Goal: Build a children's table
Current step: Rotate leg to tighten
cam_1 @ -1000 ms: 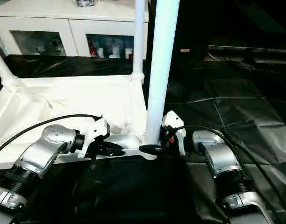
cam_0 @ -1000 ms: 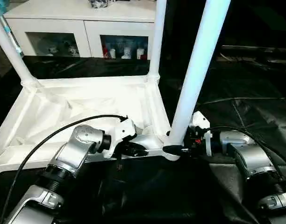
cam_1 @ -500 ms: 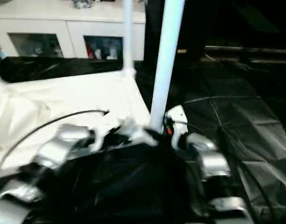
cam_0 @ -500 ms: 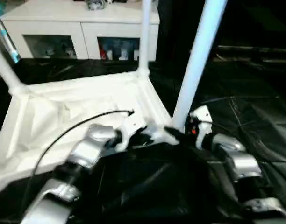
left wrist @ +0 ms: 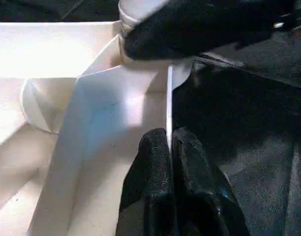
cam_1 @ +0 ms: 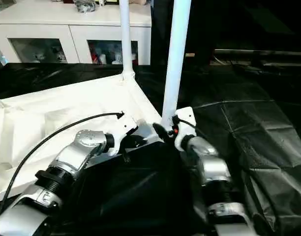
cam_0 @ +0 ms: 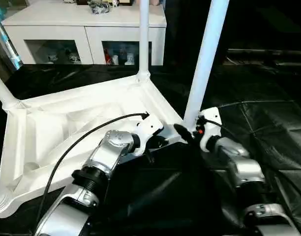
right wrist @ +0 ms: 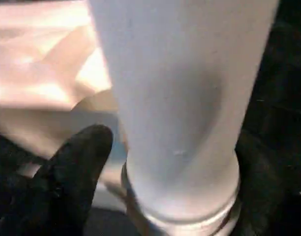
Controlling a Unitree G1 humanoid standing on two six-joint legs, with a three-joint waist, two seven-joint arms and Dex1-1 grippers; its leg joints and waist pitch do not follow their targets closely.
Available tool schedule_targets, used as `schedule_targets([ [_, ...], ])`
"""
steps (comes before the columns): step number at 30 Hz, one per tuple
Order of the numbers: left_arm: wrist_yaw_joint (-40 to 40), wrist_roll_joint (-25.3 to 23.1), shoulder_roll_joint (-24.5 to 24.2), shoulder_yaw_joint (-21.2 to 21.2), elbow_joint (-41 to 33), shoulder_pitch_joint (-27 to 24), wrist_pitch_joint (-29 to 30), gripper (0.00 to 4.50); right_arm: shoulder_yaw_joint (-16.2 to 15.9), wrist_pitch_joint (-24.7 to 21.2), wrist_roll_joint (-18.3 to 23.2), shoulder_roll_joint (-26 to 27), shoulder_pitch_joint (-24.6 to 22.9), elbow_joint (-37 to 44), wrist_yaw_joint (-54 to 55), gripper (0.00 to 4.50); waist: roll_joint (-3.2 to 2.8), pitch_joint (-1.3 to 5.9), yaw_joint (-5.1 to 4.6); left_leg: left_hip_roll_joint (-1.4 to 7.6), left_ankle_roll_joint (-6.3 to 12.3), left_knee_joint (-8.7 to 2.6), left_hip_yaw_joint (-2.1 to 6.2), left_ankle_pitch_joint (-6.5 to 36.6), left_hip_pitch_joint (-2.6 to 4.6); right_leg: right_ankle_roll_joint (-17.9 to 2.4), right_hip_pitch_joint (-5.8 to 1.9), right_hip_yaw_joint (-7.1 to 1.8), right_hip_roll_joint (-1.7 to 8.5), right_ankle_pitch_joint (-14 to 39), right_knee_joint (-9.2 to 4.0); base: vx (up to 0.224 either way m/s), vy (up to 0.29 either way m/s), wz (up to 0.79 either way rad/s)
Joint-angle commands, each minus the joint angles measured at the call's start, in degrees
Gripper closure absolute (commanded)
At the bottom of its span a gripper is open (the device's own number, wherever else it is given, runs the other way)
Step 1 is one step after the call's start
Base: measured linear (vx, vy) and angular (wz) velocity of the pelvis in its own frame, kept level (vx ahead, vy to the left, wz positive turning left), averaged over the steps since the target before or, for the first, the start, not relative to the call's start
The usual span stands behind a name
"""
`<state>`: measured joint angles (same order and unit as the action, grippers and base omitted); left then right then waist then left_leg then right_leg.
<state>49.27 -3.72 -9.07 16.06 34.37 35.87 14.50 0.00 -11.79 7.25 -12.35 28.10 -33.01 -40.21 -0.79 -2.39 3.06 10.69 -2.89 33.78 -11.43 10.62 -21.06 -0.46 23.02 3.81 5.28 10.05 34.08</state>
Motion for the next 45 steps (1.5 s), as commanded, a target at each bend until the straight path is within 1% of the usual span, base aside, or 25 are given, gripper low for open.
schedule_targets([
  [1,0.66,1.67,-0.06,-0.32,-1.97,0.53,-3.62,4.50,-6.37,0.76,1.26,0.56,-0.49,0.96,-10.28,0.57,0.80,3.23,0.06,2.35,3.31,-4.03,1.18,13.19,0.47,-10.67,-2.46,-2.38,3.26,16.05,-4.60,0.000,0.000,0.00],
  [2,2.73,2.22,-1.04,-0.28,-2.51,0.17,-4.05,4.50,-7.03,1.33,1.23,-1.48,-0.74,1.43,-13.71,0.57,0.73,3.24,0.10,2.31,3.47,-3.98,1.17,12.95,0.50,-10.91,-2.47,-2.36,3.30,15.79,-4.57,0.000,0.000,0.00],
  [3,6.94,3.50,-2.54,0.01,-4.11,-0.71,-5.33,4.50,-7.76,1.82,1.32,-4.36,-1.06,2.18,-18.44,0.57,0.90,3.33,0.34,2.35,4.26,-3.85,1.18,11.95,0.28,-11.32,-2.80,-2.27,3.42,14.96,-4.44,0.000,0.000,0.00],
  [5,8.70,4.12,-3.09,0.09,-4.88,-1.12,-5.66,4.50,-7.91,2.00,1.37,-5.27,-1.14,2.43,-20.03,0.57,0.80,3.35,0.46,2.55,4.76,-3.81,1.14,11.27,0.24,-11.89,-2.79,-2.28,3.36,13.57,-4.14,0.000,0.000,0.00],
  [7,13.84,5.63,-5.26,0.68,-7.49,-2.42,-5.21,4.50,-8.45,2.43,1.11,-7.79,-1.30,2.99,-23.86,0.57,0.68,3.49,0.47,2.69,4.91,-3.76,1.07,9.79,0.29,-13.04,-2.78,-2.15,3.17,11.24,-3.69,0.000,0.000,0.00],
  [9,15.30,5.94,-6.01,0.91,-8.16,-2.76,-4.85,4.50,-8.54,2.57,1.13,-8.53,-1.34,3.20,-25.06,0.57,0.51,3.55,0.50,2.84,5.17,-3.64,0.99,9.15,0.41,-14.15,-2.70,-2.15,3.12,9.12,-3.44,0.000,0.000,0.00],
  [10,17.09,6.13,-7.13,1.06,-8.61,-3.19,-4.83,4.50,-8.61,2.35,1.43,-9.32,-1.38,3.59,-26.90,0.57,0.63,3.48,0.44,2.78,5.39,-3.64,0.91,9.14,0.37,-14.71,-2.79,-2.13,3.04,8.55,-3.39,0.000,0.000,0.00],
  [13,18.58,6.33,-8.29,0.99,-8.57,-3.55,-5.39,4.50,-8.88,2.02,1.87,-10.20,-1.35,3.92,-28.97,0.57,0.58,3.37,0.60,2.80,5.21,-3.67,0.82,10.08,0.46,-14.48,-2.62,-2.17,3.04,10.44,-3.55,0.000,0.000,0.00],
  [17,19.52,6.54,-9.16,0.67,-8.54,-3.86,-6.15,4.50,-9.43,2.71,1.57,-10.59,-1.06,3.35,-29.91,0.57,0.58,3.26,0.58,2.88,3.67,-3.91,0.96,12.10,0.60,-13.64,-2.49,-2.24,3.12,13.57,-3.82,0.000,0.000,0.00],
  [18,19.91,6.64,-9.39,0.61,-8.73,-4.05,-6.15,4.50,-9.50,2.91,1.60,-10.50,-0.97,3.13,-30.25,0.81,0.72,3.24,0.53,2.87,3.47,-3.93,0.93,12.49,0.64,-13.41,-2.46,-2.27,3.15,14.14,-3.90,0.000,0.000,0.00],
  [22,20.13,6.76,-9.35,0.56,-9.32,-4.45,-5.77,4.50,-9.62,1.93,2.36,-10.16,-0.95,3.18,-31.39,1.02,0.85,3.27,0.55,2.86,3.53,-3.89,0.89,11.82,0.64,-13.33,-2.42,-2.33,3.13,13.69,-3.84,0.000,0.000,0.00],
  [28,18.84,6.27,-8.87,0.36,-8.97,-4.57,-5.93,4.50,-9.92,0.19,2.82,-9.84,-1.72,3.86,-31.78,1.60,0.93,3.41,0.67,2.79,4.26,-3.68,0.84,9.80,0.45,-13.71,-2.56,-2.32,3.14,11.47,-3.51,0.000,0.000,0.00],
  [30,17.65,5.85,-8.50,0.10,-8.49,-4.39,-5.95,4.50,-9.89,0.07,2.61,-9.61,-2.13,3.84,-30.78,1.65,0.92,3.34,0.70,2.80,4.25,-3.70,0.84,10.15,0.49,-13.57,-2.51,-2.31,3.18,12.27,-3.64,0.000,0.000,0.00],
  [31,16.19,5.43,-8.06,-0.19,-7.78,-4.08,-5.75,4.50,-9.83,0.35,2.01,-9.14,-2.51,3.61,-29.05,1.69,1.15,3.29,0.66,2.83,4.12,-3.76,0.85,10.43,0.49,-13.28,-2.44,-2.32,3.20,13.12,-3.70,0.000,0.000,0.00],
  [33,12.40,4.42,-6.78,-0.91,-6.09,-3.22,-5.21,4.50,-9.11,0.35,0.84,-7.50,-2.87,2.50,-23.84,1.72,1.08,3.16,0.62,2.78,3.51,-3.86,0.93,11.40,0.64,-12.65,-2.33,-2.36,3.28,15.37,-3.99,0.000,0.000,0.00],
  [34,9.70,3.91,-5.64,-1.41,-5.02,-2.57,-4.59,4.50,-8.36,0.54,0.08,-5.86,-2.91,1.49,-19.38,1.73,1.30,3.12,0.37,2.68,3.00,-4.01,1.07,11.83,0.49,-11.98,-2.43,-2.30,3.29,16.93,-4.13,0.000,0.000,0.00],
  [35,5.95,3.14,-4.02,-1.89,-3.56,-1.65,-4.05,4.50,-7.24,0.25,-0.61,-3.58,-2.64,-0.01,-13.49,1.74,1.27,3.10,0.24,2.63,2.77,-4.01,1.07,11.93,0.48,-11.60,-2.36,-2.35,3.26,17.60,-4.17,0.000,0.000,0.00],
  [36,2.52,2.54,-2.42,-2.33,-2.17,-0.79,-3.51,4.50,-6.31,0.25,-1.27,-1.49,-2.33,-1.41,-8.21,1.75,1.10,2.93,-0.16,2.50,1.72,-4.12,1.04,12.53,0.66,-11.05,-1.95,-2.46,3.22,19.38,-4.53,0.000,0.000,0.00],
  [37,0.48,2.21,-1.49,-2.61,-1.40,-0.32,-3.16,4.50,-5.80,0.24,-1.70,-0.18,-2.16,-2.17,-4.98,1.75,1.10,2.91,-0.32,2.38,0.67,-4.24,1.29,14.07,0.79,-10.16,-2.09,-2.25,3.36,22.44,-4.76,0.000,0.000,0.00],
  [38,-1.47,2.07,-0.31,-2.90,-0.62,0.20,-2.66,4.50,-5.20,0.50,-2.01,1.30,-1.94,-3.03,-1.66,1.75,1.23,3.02,-0.43,2.42,0.49,-4.27,1.37,14.24,0.68,-9.83,-2.26,-2.25,3.40,22.66,-4.74,0.000,0.000,0.00],
  [39,-3.74,2.12,1.32,-3.29,0.29,0.85,-2.37,4.50,-4.73,0.46,-2.58,3.21,-1.57,-3.97,2.62,1.75,1.07,2.79,-0.76,2.40,0.50,-4.30,1.23,15.54,0.98,-9.42,-1.67,-2.38,3.25,23.39,-5.15,0.000,0.000,0.00],
  [41,-6.04,2.49,3.69,-3.68,1.33,1.67,-2.04,4.50,-3.95,0.08,-3.24,6.15,-0.92,-5.33,8.92,1.75,1.22,2.82,-1.01,2.20,0.46,-4.30,1.38,16.60,0.98,-8.98,-1.84,-2.27,3.33,25.28,-5.34,0.000,0.000,0.00],
  [42,-6.63,2.78,5.47,-3.42,1.79,2.23,-2.34,4.50,-3.44,-0.62,-3.04,8.74,-0.14,-6.28,12.40,1.75,1.01,2.82,-1.29,2.14,0.70,-4.31,1.38,16.47,0.89,-8.51,-1.66,-2.34,3.30,25.81,-5.55,0.000,0.000,0.00],
  [43,-6.87,2.74,5.97,-3.28,1.94,2.41,-2.51,4.50,-3.39,-0.80,-3.00,9.51,0.08,-6.44,13.07,1.75,1.08,2.86,-1.37,2.10,0.89,-4.36,1.51,16.75,0.78,-8.05,-1.88,-2.21,3.33,26.54,-5.61,0.000,0.000,0.00],
  [45,-6.46,2.62,6.27,-2.86,1.98,2.56,-2.75,4.50,-3.83,-0.40,-3.01,10.35,0.28,-6.28,12.76,1.75,1.01,2.90,-1.32,2.14,1.29,-4.30,1.44,16.83,0.80,-7.78,-1.76,-2.30,3.32,26.38,-5.68,0.000,0.000,0.00],
])
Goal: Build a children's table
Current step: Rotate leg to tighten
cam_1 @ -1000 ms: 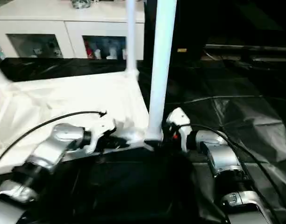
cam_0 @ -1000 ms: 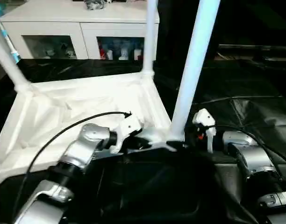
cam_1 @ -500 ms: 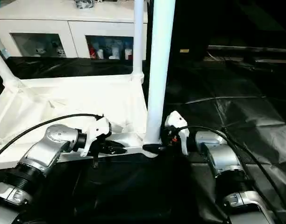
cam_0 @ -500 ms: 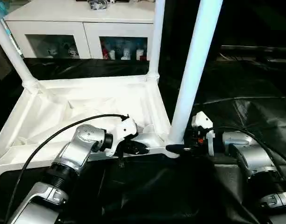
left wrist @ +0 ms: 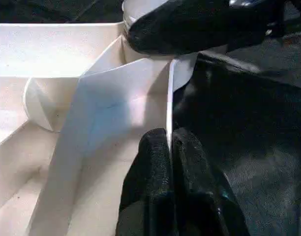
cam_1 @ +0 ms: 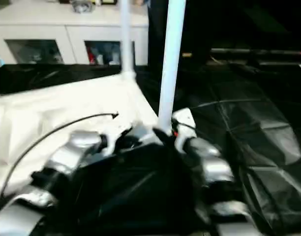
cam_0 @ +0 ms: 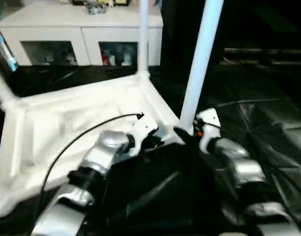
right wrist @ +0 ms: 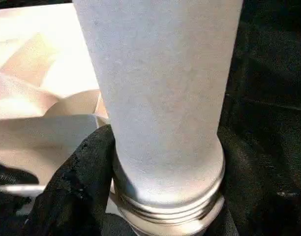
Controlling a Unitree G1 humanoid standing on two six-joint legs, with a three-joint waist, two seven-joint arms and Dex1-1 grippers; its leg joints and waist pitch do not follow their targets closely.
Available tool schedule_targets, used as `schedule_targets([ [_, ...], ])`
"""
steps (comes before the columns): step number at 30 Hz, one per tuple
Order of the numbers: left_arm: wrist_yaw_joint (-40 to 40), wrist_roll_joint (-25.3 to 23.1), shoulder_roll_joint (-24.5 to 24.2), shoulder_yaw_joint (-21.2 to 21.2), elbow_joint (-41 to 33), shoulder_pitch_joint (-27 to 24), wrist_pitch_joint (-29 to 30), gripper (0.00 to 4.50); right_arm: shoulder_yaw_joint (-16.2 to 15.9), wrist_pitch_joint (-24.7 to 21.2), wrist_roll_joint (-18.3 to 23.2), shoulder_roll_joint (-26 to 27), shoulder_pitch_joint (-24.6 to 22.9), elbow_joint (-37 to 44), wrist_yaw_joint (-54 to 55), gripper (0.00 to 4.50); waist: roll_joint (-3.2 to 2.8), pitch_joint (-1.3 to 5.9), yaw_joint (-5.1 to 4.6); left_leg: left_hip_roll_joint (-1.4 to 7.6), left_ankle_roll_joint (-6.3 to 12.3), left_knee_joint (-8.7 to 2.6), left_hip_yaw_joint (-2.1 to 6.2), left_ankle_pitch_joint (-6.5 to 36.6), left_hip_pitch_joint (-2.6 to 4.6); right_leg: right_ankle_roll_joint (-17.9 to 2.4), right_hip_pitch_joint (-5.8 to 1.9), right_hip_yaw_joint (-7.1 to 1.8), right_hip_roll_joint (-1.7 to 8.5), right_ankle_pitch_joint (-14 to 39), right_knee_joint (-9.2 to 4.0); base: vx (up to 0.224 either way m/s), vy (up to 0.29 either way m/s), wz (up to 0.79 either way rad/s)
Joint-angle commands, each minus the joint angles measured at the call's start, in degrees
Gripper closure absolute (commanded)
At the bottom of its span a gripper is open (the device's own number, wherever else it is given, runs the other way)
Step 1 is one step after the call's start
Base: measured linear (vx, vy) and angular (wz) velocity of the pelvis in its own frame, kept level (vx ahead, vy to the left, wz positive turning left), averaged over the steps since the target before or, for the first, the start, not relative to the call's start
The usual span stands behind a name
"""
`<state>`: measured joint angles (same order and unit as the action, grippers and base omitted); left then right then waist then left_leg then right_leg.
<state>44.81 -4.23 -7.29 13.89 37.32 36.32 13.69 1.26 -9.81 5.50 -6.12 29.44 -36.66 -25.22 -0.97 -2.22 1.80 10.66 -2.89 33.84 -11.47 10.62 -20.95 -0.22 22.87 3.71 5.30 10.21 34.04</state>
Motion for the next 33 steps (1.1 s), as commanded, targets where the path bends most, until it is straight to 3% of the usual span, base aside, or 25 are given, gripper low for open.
schedule_targets([
  [1,-1.82,2.79,4.85,-0.49,-0.59,2.40,-2.35,4.50,-5.38,-2.09,-0.93,5.05,-0.89,-2.25,-3.34,1.75,1.17,2.75,-0.09,2.17,1.67,-4.41,1.52,16.76,0.52,-7.97,-1.69,-2.21,3.27,25.83,-5.57,0.000,0.000,0.00],
  [3,-0.99,2.30,4.90,-0.03,0.04,2.82,-3.12,4.50,-5.75,-1.96,0.55,5.92,-0.91,-0.63,-6.93,1.06,1.26,2.78,-0.07,2.22,1.95,-4.42,1.45,16.47,0.51,-8.09,-1.66,-2.25,3.22,24.83,-5.52,0.000,0.000,0.00],
  [10,4.01,2.50,1.26,0.57,-2.32,0.95,-4.20,4.50,-5.91,-3.04,2.31,0.63,-1.08,1.75,-13.99,0.48,1.37,2.86,0.10,2.36,2.94,-4.37,1.39,15.18,0.33,-8.80,-1.87,-2.34,3.37,22.87,-5.26,0.000,0.000,0.00],
  [14,14.09,4.74,-3.81,1.83,-7.63,-2.22,-4.32,4.50,-6.72,-3.48,2.74,-7.41,-1.83,4.92,-25.72,0.48,1.25,3.10,0.28,2.50,4.67,-4.11,1.24,11.94,-0.16,-10.84,-2.45,-2.28,3.27,16.50,-4.45,0.000,0.000,0.00],
  [16,15.99,5.22,-4.74,2.03,-8.76,-2.82,-4.14,4.50,-6.84,-3.70,2.86,-8.84,-1.97,5.27,-27.80,0.48,1.19,3.14,0.46,2.53,5.03,-3.96,1.13,11.45,0.04,-11.53,-2.32,-2.28,3.33,15.44,-4.36,0.000,0.000,0.00],
  [21,20.08,6.24,-7.79,1.39,-10.78,-3.88,-4.39,4.50,-10.38,-5.43,3.76,-16.31,-4.33,10.25,-41.17,0.48,0.69,3.39,1.29,2.92,6.36,-3.64,0.86,7.73,0.23,-14.93,-2.58,-2.12,2.82,6.51,-3.18,0.000,0.000,0.00],
  [23,20.96,6.54,-8.24,1.44,-11.23,-4.08,-4.14,4.50,-10.40,-5.60,3.81,-16.52,-4.24,10.31,-41.20,0.48,0.68,3.30,1.45,2.88,6.28,-3.64,0.78,8.31,0.28,-15.22,-2.45,-2.13,2.92,7.10,-3.24,0.000,0.000,0.00],
  [27,22.99,7.34,-9.32,1.59,-12.65,-4.69,-3.41,4.50,-10.09,-5.90,3.89,-16.47,-3.64,9.77,-41.06,0.64,0.73,3.12,1.38,2.85,4.21,-3.89,0.92,11.17,0.32,-14.02,-2.42,-2.18,3.10,12.70,-3.78,0.000,0.000,0.00],
  [29,23.08,7.34,-9.40,1.45,-12.74,-4.71,-3.34,4.50,-10.09,-6.15,4.24,-16.08,-3.64,9.83,-40.99,0.64,0.73,3.13,1.36,2.86,3.70,-3.94,0.96,11.41,0.44,-13.68,-2.35,-2.21,3.08,13.27,-3.85,0.000,0.000,0.00],
  [33,23.18,7.41,-9.34,1.27,-13.16,-5.04,-3.20,4.50,-10.48,-7.21,4.70,-15.62,-4.10,10.62,-41.03,1.09,0.71,3.22,1.36,2.82,3.68,-3.90,0.95,10.51,0.36,-13.87,-2.43,-2.24,3.03,11.50,-3.66,0.000,0.000,0.00],
])
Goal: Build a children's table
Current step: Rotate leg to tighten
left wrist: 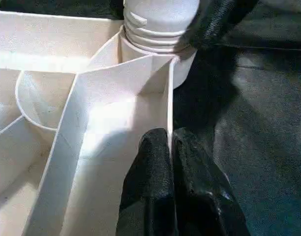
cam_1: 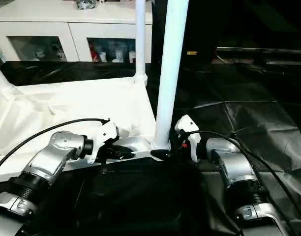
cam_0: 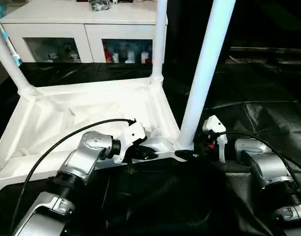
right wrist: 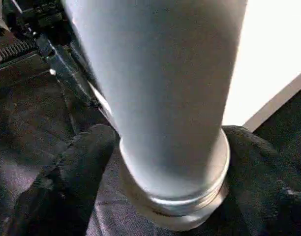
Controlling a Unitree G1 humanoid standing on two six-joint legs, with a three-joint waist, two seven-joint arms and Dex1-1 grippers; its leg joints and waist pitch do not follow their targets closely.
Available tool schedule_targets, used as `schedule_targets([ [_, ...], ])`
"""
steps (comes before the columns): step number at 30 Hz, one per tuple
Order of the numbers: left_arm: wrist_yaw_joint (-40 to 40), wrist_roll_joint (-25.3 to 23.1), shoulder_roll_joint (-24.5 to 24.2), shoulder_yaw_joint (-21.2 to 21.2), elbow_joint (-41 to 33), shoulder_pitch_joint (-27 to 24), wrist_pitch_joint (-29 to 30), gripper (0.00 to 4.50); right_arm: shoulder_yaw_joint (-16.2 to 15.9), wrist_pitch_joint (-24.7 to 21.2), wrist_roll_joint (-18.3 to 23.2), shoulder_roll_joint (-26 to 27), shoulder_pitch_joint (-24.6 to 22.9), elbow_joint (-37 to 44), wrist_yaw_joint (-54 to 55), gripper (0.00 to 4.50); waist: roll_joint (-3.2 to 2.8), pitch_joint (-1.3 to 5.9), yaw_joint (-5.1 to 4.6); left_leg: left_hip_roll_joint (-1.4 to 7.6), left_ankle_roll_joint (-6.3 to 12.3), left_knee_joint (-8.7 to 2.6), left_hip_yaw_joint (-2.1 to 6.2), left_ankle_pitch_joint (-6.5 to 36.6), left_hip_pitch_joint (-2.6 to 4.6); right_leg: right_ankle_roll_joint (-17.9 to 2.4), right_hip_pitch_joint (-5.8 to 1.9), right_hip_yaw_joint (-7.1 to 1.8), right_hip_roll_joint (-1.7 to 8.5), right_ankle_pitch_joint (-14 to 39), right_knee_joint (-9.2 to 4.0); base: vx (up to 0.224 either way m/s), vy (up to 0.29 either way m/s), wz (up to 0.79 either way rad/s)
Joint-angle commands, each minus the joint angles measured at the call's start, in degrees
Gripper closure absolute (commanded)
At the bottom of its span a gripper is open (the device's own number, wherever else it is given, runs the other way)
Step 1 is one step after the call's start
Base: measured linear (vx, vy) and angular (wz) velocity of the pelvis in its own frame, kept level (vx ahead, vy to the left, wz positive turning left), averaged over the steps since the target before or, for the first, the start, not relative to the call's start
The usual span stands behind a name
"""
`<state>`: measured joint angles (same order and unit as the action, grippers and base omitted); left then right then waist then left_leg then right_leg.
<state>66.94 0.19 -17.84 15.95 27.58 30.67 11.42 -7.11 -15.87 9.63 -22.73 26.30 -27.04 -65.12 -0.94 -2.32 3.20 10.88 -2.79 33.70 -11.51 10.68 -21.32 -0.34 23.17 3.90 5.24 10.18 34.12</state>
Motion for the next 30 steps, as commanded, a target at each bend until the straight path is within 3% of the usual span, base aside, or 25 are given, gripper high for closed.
schedule_targets([
  [1,1.02,2.97,1.21,-0.76,-3.40,0.57,-0.96,4.50,-2.23,-1.43,0.63,1.13,-1.08,1.12,-1.18,1.18,0.64,3.35,-0.04,2.57,3.67,-3.71,0.96,10.24,0.74,-13.88,-2.75,-2.42,3.08,11.05,-3.71,0.000,0.000,0.00],
  [10,-4.28,1.51,2.86,-1.11,-1.59,1.29,0.19,4.50,-1.39,-2.69,0.93,4.25,-3.23,2.05,3.60,1.73,0.63,3.22,0.02,2.61,3.25,-3.83,0.98,11.07,0.90,-13.54,-2.57,-2.50,3.17,12.36,-3.88,0.000,0.000,0.00],
  [11,-9.14,-0.07,4.72,-1.62,0.67,2.48,0.50,4.50,-0.62,-2.43,0.31,6.58,-3.75,1.61,8.14,1.73,0.85,3.08,-0.25,2.55,2.58,-4.00,1.07,11.97,0.85,-12.78,-2.53,-2.53,3.19,14.50,-4.13,0.000,0.000,0.00],
  [14,-12.54,-1.03,6.20,-1.97,2.44,3.41,0.50,4.50,-0.13,-2.04,-0.59,8.49,-3.92,0.88,12.11,1.75,0.95,2.96,-0.61,2.39,1.43,-4.16,1.24,14.20,1.03,-11.23,-2.45,-2.48,3.23,19.16,-4.68,0.000,0.000,0.00],
  [15,-17.93,-1.89,9.20,-2.55,4.91,4.92,1.04,4.50,1.42,-2.03,-1.11,12.90,-3.85,-0.94,19.69,1.75,0.90,2.78,-0.82,2.31,1.07,-4.20,1.22,15.22,1.14,-10.44,-2.11,-2.61,3.27,21.27,-5.04,0.000,0.000,0.00],
  [18,-22.92,-2.32,12.56,-2.99,7.17,6.51,1.64,4.50,3.14,-2.39,-1.96,17.50,-3.09,-3.41,28.58,1.76,0.93,2.70,-1.43,2.18,-0.32,-4.45,1.60,17.49,1.37,-8.56,-1.89,-2.42,3.37,26.42,-5.62,0.000,0.000,0.00],
  [23,-26.57,-2.96,16.48,-2.51,9.11,7.93,1.27,4.50,1.07,-0.91,-5.01,21.89,-1.16,-5.24,34.20,1.76,1.13,2.64,-1.75,1.92,0.66,-4.42,1.66,18.30,1.16,-6.95,-1.81,-2.36,3.37,28.88,-6.16,0.000,0.000,0.00],
  [24,-26.03,-3.04,16.60,-2.36,9.14,7.93,0.87,4.50,1.67,-0.81,-4.06,22.15,-0.98,-4.96,33.01,1.20,1.20,2.68,-1.66,1.97,0.90,-4.39,1.64,18.26,1.24,-6.82,-1.74,-2.42,3.42,28.89,-6.21,0.000,0.000,0.00],
  [27,-24.56,-2.95,15.97,-2.44,8.49,7.51,0.32,4.50,3.02,-2.03,-2.13,21.78,-1.04,-3.92,30.83,1.04,1.19,2.69,-1.52,2.05,1.79,-4.49,1.64,17.39,0.98,-6.81,-1.77,-2.50,3.41,27.56,-6.04,0.000,0.000,0.00],
  [30,-20.13,-2.24,14.05,-1.91,6.37,6.07,-1.60,4.50,2.43,-1.39,-1.51,18.80,-1.72,-2.26,26.77,0.66,1.32,2.77,-1.43,2.13,2.15,-4.49,1.62,16.94,0.90,-7.18,-1.87,-2.55,3.44,26.21,-5.84,0.000,0.000,0.00],
])
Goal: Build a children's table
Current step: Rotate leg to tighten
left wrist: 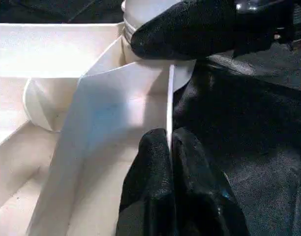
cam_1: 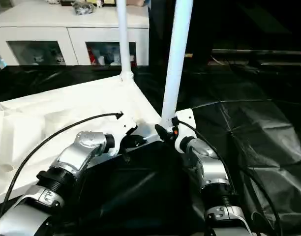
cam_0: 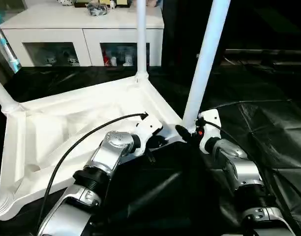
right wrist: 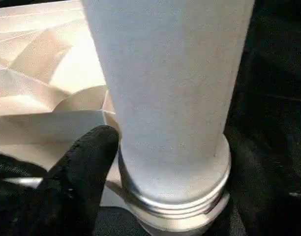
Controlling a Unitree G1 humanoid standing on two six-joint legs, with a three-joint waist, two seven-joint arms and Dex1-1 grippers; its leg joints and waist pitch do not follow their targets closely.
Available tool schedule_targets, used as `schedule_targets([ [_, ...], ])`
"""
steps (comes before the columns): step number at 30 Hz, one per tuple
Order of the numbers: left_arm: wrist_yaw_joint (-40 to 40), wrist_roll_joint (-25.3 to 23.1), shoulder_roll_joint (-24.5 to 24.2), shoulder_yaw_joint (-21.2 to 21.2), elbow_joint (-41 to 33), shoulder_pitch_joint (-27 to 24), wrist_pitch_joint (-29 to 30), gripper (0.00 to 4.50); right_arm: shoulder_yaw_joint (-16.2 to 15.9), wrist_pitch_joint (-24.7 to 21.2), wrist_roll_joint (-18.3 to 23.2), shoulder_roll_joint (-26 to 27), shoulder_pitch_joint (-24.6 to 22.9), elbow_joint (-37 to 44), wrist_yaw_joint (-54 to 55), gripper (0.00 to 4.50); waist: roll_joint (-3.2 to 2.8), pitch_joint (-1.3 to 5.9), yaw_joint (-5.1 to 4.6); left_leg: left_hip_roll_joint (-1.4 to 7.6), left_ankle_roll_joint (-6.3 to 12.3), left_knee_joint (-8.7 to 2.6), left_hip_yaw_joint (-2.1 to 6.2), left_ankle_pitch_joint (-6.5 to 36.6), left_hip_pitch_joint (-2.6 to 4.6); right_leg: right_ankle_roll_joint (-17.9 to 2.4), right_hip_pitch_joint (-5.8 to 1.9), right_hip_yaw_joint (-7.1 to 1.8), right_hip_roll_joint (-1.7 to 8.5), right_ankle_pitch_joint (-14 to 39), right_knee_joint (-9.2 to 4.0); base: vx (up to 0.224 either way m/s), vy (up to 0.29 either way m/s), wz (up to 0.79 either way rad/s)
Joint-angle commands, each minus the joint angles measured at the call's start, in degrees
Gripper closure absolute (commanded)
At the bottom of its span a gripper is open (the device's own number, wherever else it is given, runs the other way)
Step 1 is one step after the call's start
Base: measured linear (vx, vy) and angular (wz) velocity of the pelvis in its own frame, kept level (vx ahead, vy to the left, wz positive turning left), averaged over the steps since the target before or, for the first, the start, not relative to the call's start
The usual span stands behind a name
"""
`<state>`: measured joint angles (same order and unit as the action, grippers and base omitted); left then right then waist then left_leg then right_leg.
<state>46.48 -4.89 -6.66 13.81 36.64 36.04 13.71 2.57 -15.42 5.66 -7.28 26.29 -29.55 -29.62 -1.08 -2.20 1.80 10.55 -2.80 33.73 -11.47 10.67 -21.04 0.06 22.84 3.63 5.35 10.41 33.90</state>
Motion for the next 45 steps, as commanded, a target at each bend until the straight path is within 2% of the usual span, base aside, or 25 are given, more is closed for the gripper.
schedule_targets([
  [1,0.63,2.90,2.72,0.30,-2.83,0.60,-4.00,4.50,-7.23,-1.71,2.48,3.16,-1.76,0.35,-8.97,0.66,1.57,2.71,0.04,2.45,2.51,-4.45,1.50,16.19,0.47,-7.90,-1.69,-2.35,3.37,24.64,-5.48,0.000,0.000,0.00],
  [3,6.86,4.72,0.03,1.03,-6.01,-1.57,-4.98,4.50,-7.89,-0.12,2.63,-1.27,-2.57,2.06,-14.90,0.57,1.71,2.74,0.12,2.50,2.94,-4.43,1.38,14.78,0.38,-8.57,-1.78,-2.38,3.36,22.55,-5.27,0.000,0.000,0.00],
  [4,8.48,5.16,-0.64,1.19,-6.88,-2.14,-5.27,4.50,-8.15,0.20,2.69,-2.55,-2.80,2.52,-16.70,0.57,1.71,2.85,0.41,2.57,3.64,-4.24,1.38,13.91,0.17,-9.14,-2.16,-2.38,3.48,20.77,-4.94,0.000,0.000,0.00],
  [5,8.48,5.16,-0.64,1.19,-6.88,-2.14,-5.27,4.50,-8.15,0.20,2.69,-2.55,-2.80,2.52,-16.70,0.57,1.68,2.86,0.45,2.65,4.01,-4.23,1.34,13.44,0.12,-9.43,-2.13,-2.44,3.48,19.76,-4.83,0.000,0.000,0.00],
  [7,12.89,6.48,-2.89,1.52,-9.28,-3.45,-5.23,4.50,-9.06,1.68,2.35,-6.83,-3.41,3.85,-21.78,0.57,1.76,3.17,0.46,2.66,4.54,-3.93,1.18,10.95,0.11,-11.18,-2.26,-2.33,3.33,15.62,-4.16,0.000,0.000,0.00],
  [9,16.52,7.63,-4.87,1.77,-11.59,-4.38,-4.02,4.50,-9.44,2.33,2.70,-10.41,-4.07,5.08,-27.19,0.57,1.84,3.07,0.56,2.69,5.55,-3.74,1.01,9.65,-0.01,-12.20,-2.36,-2.37,3.24,12.73,-3.86,0.000,0.000,0.00],
  [10,17.93,8.00,-5.58,1.88,-12.43,-4.73,-3.83,4.50,-9.53,2.46,2.88,-11.71,-4.33,5.57,-29.32,0.57,1.63,3.22,0.81,2.83,6.19,-3.65,0.95,8.60,0.25,-12.99,-2.26,-2.39,3.22,10.89,-3.59,0.000,0.000,0.00],
  [12,19.99,8.38,-6.68,2.03,-13.64,-5.35,-3.30,4.50,-9.64,2.69,3.28,-13.84,-4.68,6.21,-32.80,0.57,1.55,3.27,1.04,2.91,7.13,-3.50,0.85,6.92,0.20,-14.66,-2.37,-2.27,3.03,7.06,-3.05,0.000,0.000,0.00],
  [15,22.12,8.74,-8.19,2.26,-14.52,-6.05,-2.70,4.50,-9.60,2.72,4.03,-15.65,-4.71,6.48,-35.73,0.57,1.49,3.24,1.32,3.01,7.27,-3.44,0.77,6.85,0.26,-15.35,-2.38,-2.22,3.02,6.48,-2.91,0.000,0.000,0.00],
  [17,22.73,8.95,-8.71,2.29,-14.96,-6.34,-2.60,4.50,-9.45,2.74,4.59,-16.28,-4.53,6.30,-37.06,0.57,1.62,3.12,1.51,3.05,6.71,-3.52,0.76,8.06,0.30,-15.23,-2.39,-2.22,3.06,8.22,-3.08,0.000,0.000,0.00],
  [18,23.56,9.31,-9.34,2.24,-15.44,-6.59,-2.21,4.50,-9.41,2.34,5.48,-16.61,-4.35,6.35,-38.41,0.89,1.53,3.02,1.66,3.06,5.88,-3.63,0.78,9.19,0.41,-14.87,-2.33,-2.26,3.15,10.15,-3.29,0.000,0.000,0.00],
  [20,24.57,9.70,-9.97,2.26,-15.99,-6.87,-1.64,4.50,-9.48,2.21,5.88,-16.85,-4.30,6.40,-39.44,0.89,1.64,2.98,1.65,3.05,5.13,-3.70,0.82,9.68,0.40,-14.57,-2.36,-2.27,3.14,11.02,-3.37,0.000,0.000,0.00],
  [22,25.05,9.90,-10.22,2.28,-16.29,-7.01,-1.35,4.50,-9.56,2.34,5.94,-16.99,-4.29,6.36,-39.82,1.08,1.60,2.97,1.69,3.13,4.92,-3.73,0.83,9.32,0.50,-14.71,-2.27,-2.27,3.05,10.52,-3.28,0.000,0.000,0.00],
  [28,25.17,9.81,-10.77,2.27,-17.25,-7.52,-0.80,4.50,-10.21,1.87,6.47,-16.06,-4.94,6.56,-40.51,1.53,1.83,3.01,1.81,3.06,4.77,-3.64,0.86,8.63,0.39,-15.03,-2.42,-2.30,3.14,9.28,-3.05,0.000,0.000,0.00],
  [29,25.07,9.76,-10.77,2.30,-17.28,-7.53,-0.79,4.50,-10.31,1.83,6.52,-15.96,-5.06,6.61,-40.50,1.71,1.81,3.03,1.83,3.03,4.70,-3.62,0.88,8.61,0.39,-14.91,-2.45,-2.31,3.17,9.51,-3.04,0.000,0.000,0.00],
  [32,20.64,8.17,-9.34,1.94,-15.72,-6.74,-0.65,4.50,-9.75,1.88,5.50,-13.41,-5.85,5.34,-35.09,1.77,1.88,2.96,1.79,3.00,4.66,-3.61,0.88,8.87,0.33,-14.62,-2.33,-2.38,3.23,10.19,-3.10,0.000,0.000,0.00],
  [35,13.03,5.80,-5.79,1.17,-11.98,-4.65,-0.65,4.50,-7.75,2.49,3.47,-8.67,-5.54,1.35,-23.55,1.78,1.85,2.69,1.41,2.87,2.72,-3.95,1.07,10.92,0.56,-13.40,-2.09,-2.38,3.29,14.86,-3.72,0.000,0.000,0.00],
  [36,11.24,5.28,-4.93,1.03,-11.12,-4.12,-0.57,4.50,-7.35,2.61,3.14,-7.65,-5.48,0.66,-21.20,1.80,1.78,2.59,1.23,2.77,1.53,-4.08,1.18,12.55,0.63,-12.61,-2.07,-2.34,3.33,17.35,-4.02,0.000,0.000,0.00],
  [37,8.79,4.67,-3.91,0.72,-9.94,-3.46,-0.64,4.50,-6.91,2.59,2.82,-6.49,-5.44,0.03,-18.63,1.80,2.00,2.53,1.02,2.76,0.87,-4.22,1.27,14.51,0.80,-11.30,-2.02,-2.36,3.31,20.22,-4.43,0.000,0.000,0.00],
  [38,6.23,4.10,-2.79,0.38,-8.61,-2.66,-0.64,4.50,-6.47,2.41,2.60,-5.32,-5.35,-0.57,-16.20,1.80,1.67,2.47,1.06,2.74,0.74,-4.22,1.28,15.09,0.98,-10.99,-1.83,-2.43,3.31,20.96,-4.58,0.000,0.000,0.00],
  [39,3.55,3.59,-1.46,0.07,-7.08,-1.76,-0.53,4.50,-6.17,2.38,2.09,-3.84,-5.29,-1.12,-13.17,1.80,1.77,2.46,0.94,2.70,0.67,-4.19,1.22,15.76,1.09,-10.83,-1.69,-2.46,3.25,21.61,-4.74,0.000,0.000,0.00],
  [40,0.69,3.16,-0.14,-0.29,-5.51,-0.83,-0.56,4.50,-5.84,2.26,1.54,-2.43,-5.09,-1.67,-10.11,1.80,1.41,2.50,0.95,2.60,0.27,-4.29,1.41,16.00,0.98,-10.40,-1.87,-2.41,3.31,22.18,-4.74,0.000,0.000,0.00],
  [42,-3.60,2.75,2.49,-0.75,-2.98,0.73,-0.56,4.50,-5.38,1.82,0.22,0.85,-4.16,-2.98,-3.30,1.80,1.76,2.39,0.69,2.44,-0.26,-4.35,1.39,17.13,1.11,-9.36,-1.58,-2.32,3.19,24.40,-5.18,0.000,0.000,0.00],
  [43,-5.99,2.47,4.06,-0.98,-1.55,1.69,-0.71,4.50,-5.61,1.62,-0.40,2.76,-3.13,-4.12,-0.54,1.80,1.13,2.31,0.47,2.44,-0.57,-4.44,1.52,18.09,1.14,-8.87,-1.50,-2.25,3.23,25.76,-5.52,0.000,0.000,0.00],
  [45,-6.58,2.31,4.73,-0.96,-0.92,2.05,-1.17,4.50,-6.03,2.10,-0.61,3.70,-2.66,-4.56,-0.22,1.80,1.40,2.46,0.45,2.39,-0.13,-4.43,1.59,18.46,1.05,-8.42,-1.62,-2.17,3.25,25.96,-5.56,0.000,0.000,0.00],
])
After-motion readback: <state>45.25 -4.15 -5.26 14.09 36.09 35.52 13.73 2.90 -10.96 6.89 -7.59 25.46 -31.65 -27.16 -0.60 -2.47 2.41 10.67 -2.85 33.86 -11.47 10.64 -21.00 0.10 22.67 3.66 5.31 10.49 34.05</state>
